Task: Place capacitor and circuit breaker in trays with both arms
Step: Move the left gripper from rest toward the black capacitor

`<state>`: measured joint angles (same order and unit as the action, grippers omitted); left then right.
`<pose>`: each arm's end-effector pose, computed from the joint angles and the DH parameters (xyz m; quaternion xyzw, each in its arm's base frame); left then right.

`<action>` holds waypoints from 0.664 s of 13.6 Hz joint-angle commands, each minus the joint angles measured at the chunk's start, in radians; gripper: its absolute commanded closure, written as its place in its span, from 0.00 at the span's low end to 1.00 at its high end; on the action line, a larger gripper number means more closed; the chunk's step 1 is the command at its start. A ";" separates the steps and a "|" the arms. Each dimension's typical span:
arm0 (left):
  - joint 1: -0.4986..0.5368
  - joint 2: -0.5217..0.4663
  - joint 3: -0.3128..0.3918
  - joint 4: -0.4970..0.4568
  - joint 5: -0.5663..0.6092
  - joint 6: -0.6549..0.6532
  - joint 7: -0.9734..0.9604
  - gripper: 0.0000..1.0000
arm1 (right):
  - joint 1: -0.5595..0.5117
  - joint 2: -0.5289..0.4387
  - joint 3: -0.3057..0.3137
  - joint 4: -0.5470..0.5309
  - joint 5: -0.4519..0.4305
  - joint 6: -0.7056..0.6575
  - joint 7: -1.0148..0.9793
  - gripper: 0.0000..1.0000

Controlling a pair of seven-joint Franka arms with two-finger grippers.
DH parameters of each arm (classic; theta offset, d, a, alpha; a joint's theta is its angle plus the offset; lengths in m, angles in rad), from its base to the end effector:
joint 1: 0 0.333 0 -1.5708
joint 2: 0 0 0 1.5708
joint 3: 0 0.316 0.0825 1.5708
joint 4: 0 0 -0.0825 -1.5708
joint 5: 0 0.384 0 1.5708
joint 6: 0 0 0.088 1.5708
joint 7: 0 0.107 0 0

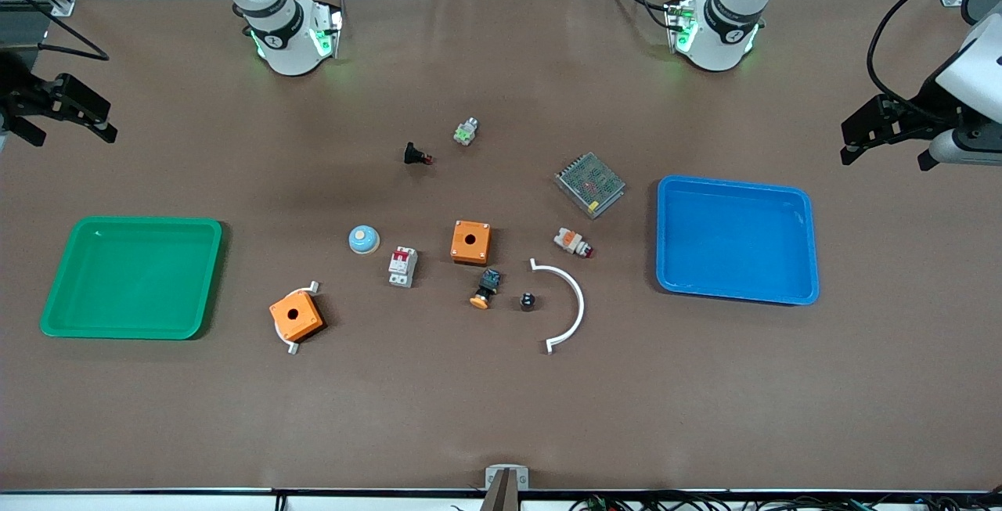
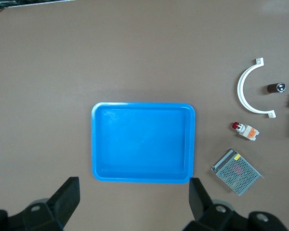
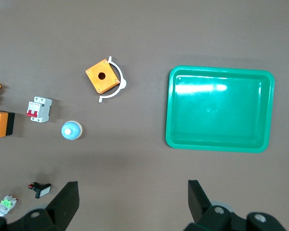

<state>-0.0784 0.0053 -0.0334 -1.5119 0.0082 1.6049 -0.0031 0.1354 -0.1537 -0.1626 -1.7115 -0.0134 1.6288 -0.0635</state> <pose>0.5568 -0.0616 0.6526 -0.9976 0.0542 -0.0440 0.0015 0.5116 -0.0220 0.6438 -0.9992 -0.0188 -0.0347 0.0042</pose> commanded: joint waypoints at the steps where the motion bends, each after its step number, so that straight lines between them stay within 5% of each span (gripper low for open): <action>1: 0.003 0.009 -0.009 0.019 0.007 -0.025 0.001 0.00 | -0.007 -0.017 0.011 -0.004 -0.003 -0.021 -0.007 0.00; 9: -0.076 0.186 -0.031 0.042 -0.007 -0.005 -0.014 0.00 | -0.005 -0.015 0.012 -0.004 -0.003 -0.030 0.005 0.00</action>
<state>-0.1148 0.1162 -0.0549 -1.5145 0.0062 1.6032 -0.0033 0.1355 -0.1537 -0.1583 -1.7117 -0.0134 1.6116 -0.0640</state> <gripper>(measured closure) 0.000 0.000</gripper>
